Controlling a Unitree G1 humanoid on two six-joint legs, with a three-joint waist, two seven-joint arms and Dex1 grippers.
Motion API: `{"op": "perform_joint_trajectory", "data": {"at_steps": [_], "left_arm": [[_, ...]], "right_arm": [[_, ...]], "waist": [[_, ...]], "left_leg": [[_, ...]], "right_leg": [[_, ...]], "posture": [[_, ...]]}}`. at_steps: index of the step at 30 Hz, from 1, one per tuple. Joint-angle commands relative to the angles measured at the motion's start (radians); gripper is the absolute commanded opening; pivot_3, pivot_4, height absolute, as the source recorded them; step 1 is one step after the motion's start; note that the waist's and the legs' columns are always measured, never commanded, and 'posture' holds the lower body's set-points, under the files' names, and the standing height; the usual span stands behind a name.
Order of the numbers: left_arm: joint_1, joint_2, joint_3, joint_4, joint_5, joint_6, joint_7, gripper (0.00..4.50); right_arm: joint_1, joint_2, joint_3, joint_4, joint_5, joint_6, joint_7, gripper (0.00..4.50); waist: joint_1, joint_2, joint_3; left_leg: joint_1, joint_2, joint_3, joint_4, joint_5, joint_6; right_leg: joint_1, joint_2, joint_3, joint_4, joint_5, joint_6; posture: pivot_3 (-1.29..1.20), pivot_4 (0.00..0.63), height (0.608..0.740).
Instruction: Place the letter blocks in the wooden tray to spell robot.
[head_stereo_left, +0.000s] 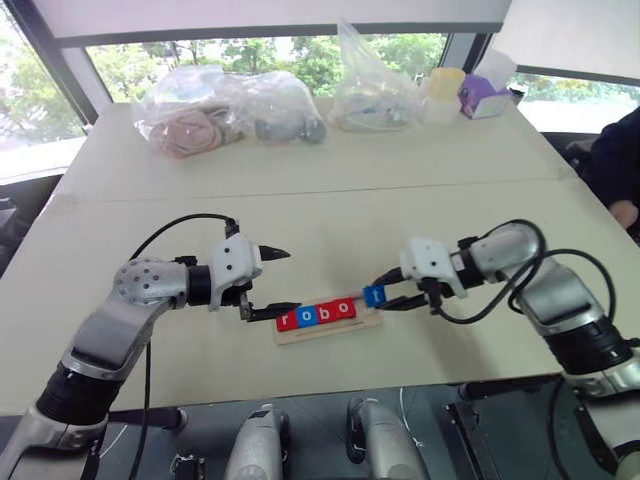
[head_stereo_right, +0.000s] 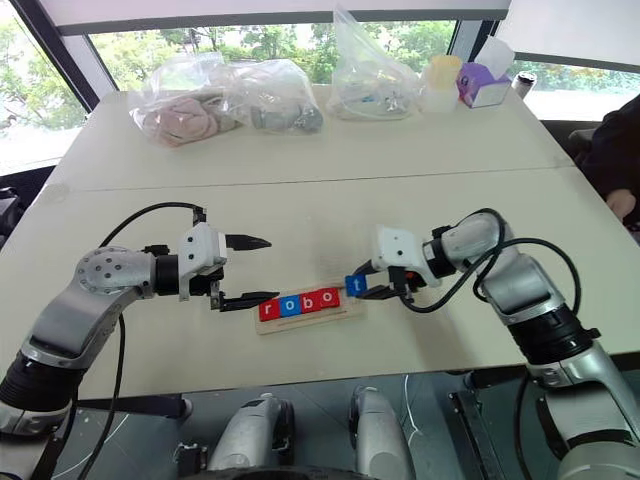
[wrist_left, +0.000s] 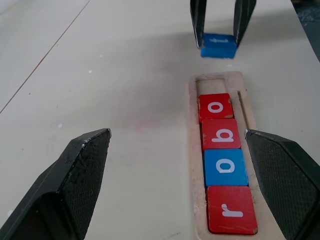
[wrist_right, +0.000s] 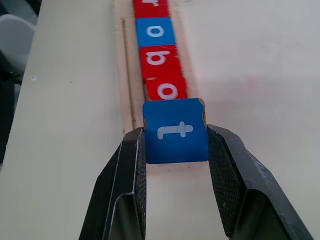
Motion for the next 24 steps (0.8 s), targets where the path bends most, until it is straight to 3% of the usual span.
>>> {"op": "perform_joint_trajectory", "data": {"at_steps": [1,24], "left_arm": [[0.001,0.005,0.033,-0.036,-0.007,0.0,0.013,4.5],[0.017,0.01,0.032,-0.066,-0.018,0.018,0.035,4.5]], "right_arm": [[-0.027,0.011,0.023,-0.009,-0.018,-0.018,0.009,1.13],[-0.071,0.061,0.053,0.128,-0.093,-0.136,0.007,1.13]], "waist": [[0.0,0.0,0.0],[-0.005,0.0,0.0]], "left_leg": [[0.0,0.0,0.0,0.0,0.0,0.0],[0.001,0.0,0.001,0.0,0.0,0.0]], "right_leg": [[0.0,0.0,0.0,0.0,0.0,0.0],[0.0,0.001,0.0,0.001,0.002,-0.003]], "posture": [[0.0,0.15,0.74],[0.0,0.15,0.74]]}}
